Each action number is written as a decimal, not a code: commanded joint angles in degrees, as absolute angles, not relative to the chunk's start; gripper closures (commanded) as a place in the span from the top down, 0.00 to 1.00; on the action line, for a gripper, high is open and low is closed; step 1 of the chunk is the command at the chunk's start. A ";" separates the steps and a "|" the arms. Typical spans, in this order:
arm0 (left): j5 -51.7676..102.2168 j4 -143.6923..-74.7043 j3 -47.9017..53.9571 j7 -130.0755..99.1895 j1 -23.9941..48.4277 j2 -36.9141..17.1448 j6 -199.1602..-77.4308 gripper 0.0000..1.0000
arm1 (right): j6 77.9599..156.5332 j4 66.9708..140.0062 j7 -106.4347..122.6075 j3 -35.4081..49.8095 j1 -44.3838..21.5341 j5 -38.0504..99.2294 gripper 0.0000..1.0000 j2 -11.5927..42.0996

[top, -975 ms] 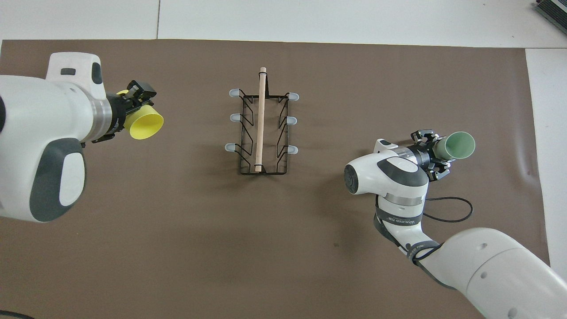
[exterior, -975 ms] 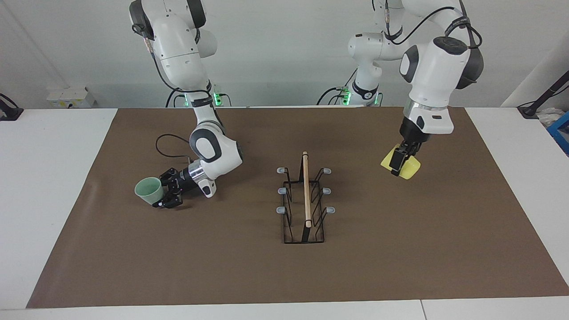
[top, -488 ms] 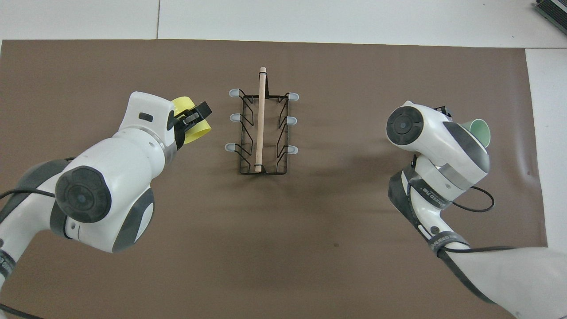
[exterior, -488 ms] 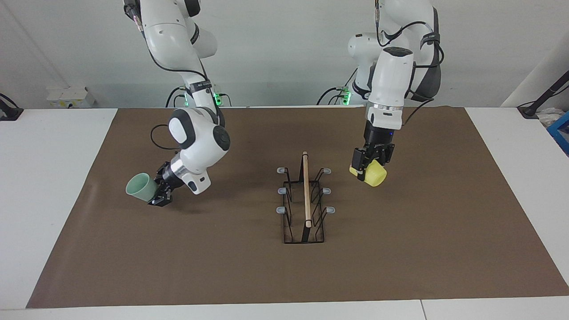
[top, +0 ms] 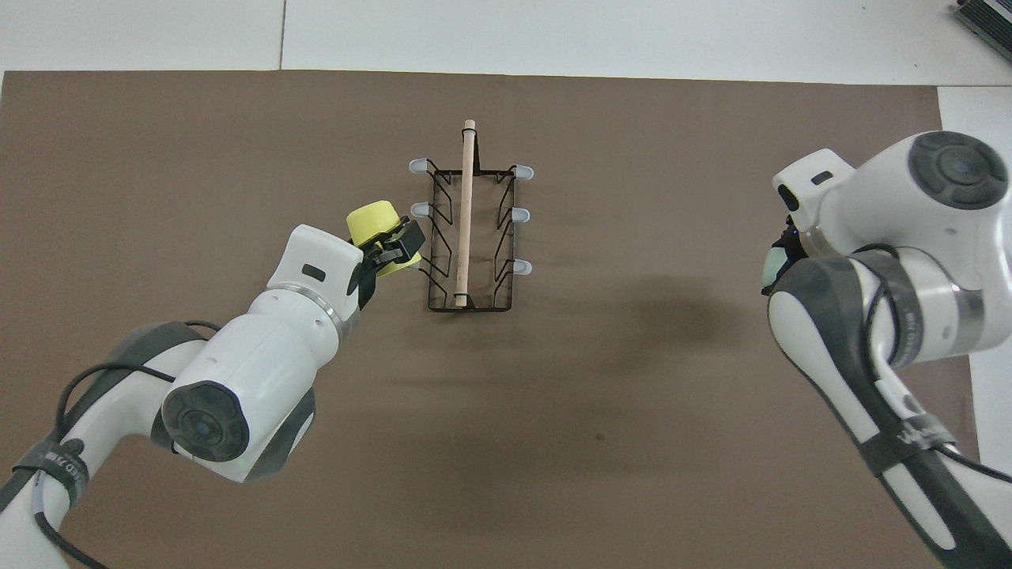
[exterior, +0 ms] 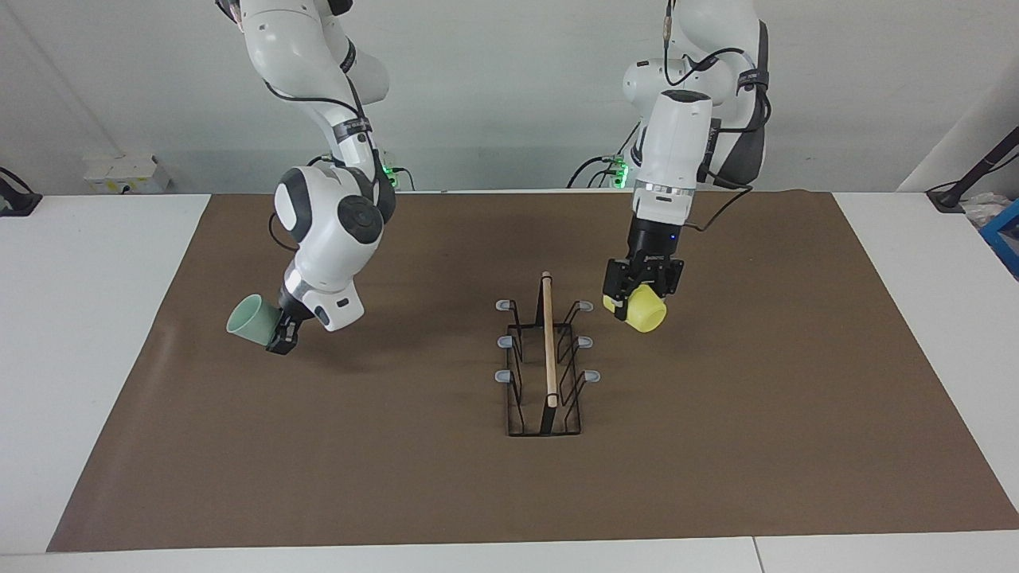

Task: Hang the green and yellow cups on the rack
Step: 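Carry the yellow cup to the rack while the right gripper brings the green cup, then hang the yellow cup on a peg and open the left gripper, then withdraw the left gripper while the right gripper hangs the green cup on a peg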

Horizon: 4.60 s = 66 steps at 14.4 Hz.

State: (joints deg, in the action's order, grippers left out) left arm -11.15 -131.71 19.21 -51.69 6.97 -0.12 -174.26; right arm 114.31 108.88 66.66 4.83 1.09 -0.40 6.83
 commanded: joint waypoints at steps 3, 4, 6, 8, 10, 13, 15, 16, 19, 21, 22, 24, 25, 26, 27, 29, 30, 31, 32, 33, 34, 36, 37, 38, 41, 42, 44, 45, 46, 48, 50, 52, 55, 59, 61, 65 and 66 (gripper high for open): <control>-14.31 -131.58 19.95 -51.68 5.81 -0.87 -176.22 0.00 | 117.25 112.05 77.24 5.45 6.14 31.04 0.00 1.85; -16.07 -130.27 19.95 -51.77 4.50 -1.75 -176.05 0.00 | 117.16 113.10 80.82 5.36 6.59 38.42 0.00 1.24; -16.44 -129.73 20.04 -51.77 3.78 -2.11 -176.13 0.00 | 116.98 115.47 88.21 5.36 6.50 50.30 0.00 -0.43; -16.52 -129.03 20.13 -51.77 3.78 -3.34 -176.22 0.00 | 117.07 118.64 92.70 5.36 6.24 57.71 0.00 -2.54; -16.52 -127.54 20.13 -51.86 4.04 -4.83 -176.22 0.00 | 118.73 121.89 99.63 5.36 5.89 64.47 0.00 -4.30; -16.52 -126.56 20.21 -52.20 4.66 -6.50 -175.61 0.00 | 120.23 126.64 110.01 5.45 4.05 79.40 0.00 -6.85; -16.61 -127.26 21.97 -52.47 4.66 -6.15 -173.95 0.00 | 121.81 128.84 115.20 5.45 1.42 91.79 0.00 -8.08; -16.61 -127.27 22.23 -52.47 4.75 -5.80 -172.11 0.00 | 123.12 129.54 118.44 5.45 -0.42 96.54 0.00 -8.00; -16.61 -127.18 23.90 -53.87 4.66 -4.75 -166.92 0.00 | 129.18 132.88 129.00 5.45 -8.58 115.34 0.00 -7.65; -16.61 -127.18 24.34 -54.67 4.66 -3.70 -164.19 0.00 | 131.83 133.15 133.39 5.45 -13.08 123.89 0.00 -7.30; -16.61 -127.18 24.43 -54.84 4.75 -3.26 -162.70 0.00 | 132.71 132.89 135.94 5.45 -15.01 128.45 0.00 -6.16; -16.52 -127.00 25.57 -54.84 4.66 -3.16 -159.97 0.12 | 133.15 132.37 142.18 5.45 -17.83 135.85 0.00 -3.62; -16.52 -126.91 25.66 -54.76 4.66 -2.99 -158.83 0.52 | 133.15 131.49 144.38 5.45 -18.02 136.75 0.00 -1.95; -16.52 -126.91 26.10 -54.67 4.75 -2.73 -157.69 0.87 | 133.15 130.35 147.10 5.45 -18.02 136.84 0.00 0.07; -16.52 -126.91 26.36 -54.67 4.75 -2.46 -156.37 1.00 | 132.72 129.65 149.65 5.54 -18.02 138.41 0.00 2.18; -16.52 -125.34 26.46 -54.23 4.75 -2.55 -152.34 1.00 | 132.98 129.55 152.31 5.54 -19.06 143.08 0.00 3.43; -16.52 -123.68 26.54 -54.14 5.09 -2.81 -149.62 1.00 | 133.07 129.29 152.31 5.54 -19.68 143.61 0.00 3.51; -16.52 -122.18 26.63 -54.05 5.45 -2.99 -146.28 1.00 | 133.15 128.68 152.31 5.54 -19.69 143.87 0.00 3.69; -16.52 -120.34 26.63 -53.79 5.45 -3.25 -142.60 1.00 | 133.24 128.15 152.31 5.62 -19.77 143.96 0.00 3.78; -16.52 -118.58 26.63 -53.79 5.54 -3.34 -139.17 1.00 | 133.33 127.97 152.31 5.54 -19.78 143.96 0.00 3.87; -16.52 -116.56 26.54 -52.83 5.45 -3.25 -135.13 1.00 | 133.33 127.53 152.31 5.54 -19.78 143.96 0.00 4.39; -15.83 -113.66 25.76 -44.17 5.36 -3.08 -128.44 1.00 | 133.33 126.74 152.31 5.62 -20.04 145.88 0.00 5.27; -15.12 -112.42 25.49 -40.21 5.01 -2.82 -125.28 1.00 | 133.24 126.56 152.40 5.54 -21.43 148.16 0.00 5.88; -13.90 -111.72 23.66 -36.51 5.01 -2.55 -123.24 1.00 | 133.07 126.21 152.92 5.54 -22.49 149.31 0.00 6.85; -6.01 -111.88 16.81 -22.20 5.45 1.22 -119.99 1.00 | 130.87 125.95 155.04 5.54 -22.33 150.56 0.00 8.88; -3.45 -111.71 14.18 -16.67 5.45 2.36 -117.80 1.00 | 131.04 125.95 155.13 5.54 -22.32 150.38 0.00 8.88; -0.71 -111.01 8.29 -6.90 6.23 4.56 -113.31 1.00 | 131.22 126.30 155.65 5.54 -22.24 150.21 0.00 9.05; -0.62 -109.27 5.04 -2.94 7.20 5.01 -109.90 1.00 | 130.79 126.73 156.35 5.54 -22.06 150.21 0.00 9.05; -0.62 -106.72 2.49 0.49 8.08 4.84 -106.47 1.00 | 129.56 127.17 157.66 5.54 -21.80 150.21 0.00 9.92; -0.62 -101.54 0.10 6.57 7.65 4.05 -100.57 1.00 | 120.11 127.27 160.83 5.54 -20.84 150.64 0.00 15.52; -0.62 -97.49 -0.09 7.38 5.90 3.35 -97.40 1.00 | 118.04 128.49 161.89 5.54 -20.22 150.56 0.00 16.44; -0.79 -93.80 -0.17 7.29 5.36 1.94 -96.07 1.00 | 118.21 129.11 162.16 5.54 -20.21 150.56 0.00 16.35; -1.05 -89.57 -0.26 7.38 5.36 0.27 -91.95 1.00 | 118.83 129.20 162.16 5.54 -20.13 150.56 0.00 16.35; -1.05 -90.70 -0.35 7.38 4.84 0.88 -91.05 1.00 | 119.79 129.20 161.98 5.54 -20.13 150.56 1.00 16.43; -1.14 -91.14 -0.26 7.38 4.75 1.05 -91.05 1.00 | 121.02 129.11 161.98 5.54 -20.13 150.56 1.00 16.52; -1.23 -92.63 -0.26 7.38 4.39 1.93 -90.88 1.00 | 123.39 129.02 161.54 5.54 -20.04 150.21 1.00 16.70; -1.14 -92.72 -0.26 7.30 4.39 1.93 -90.70 1.00 | 124.01 129.02 161.54 5.54 -20.04 149.94 1.00 16.79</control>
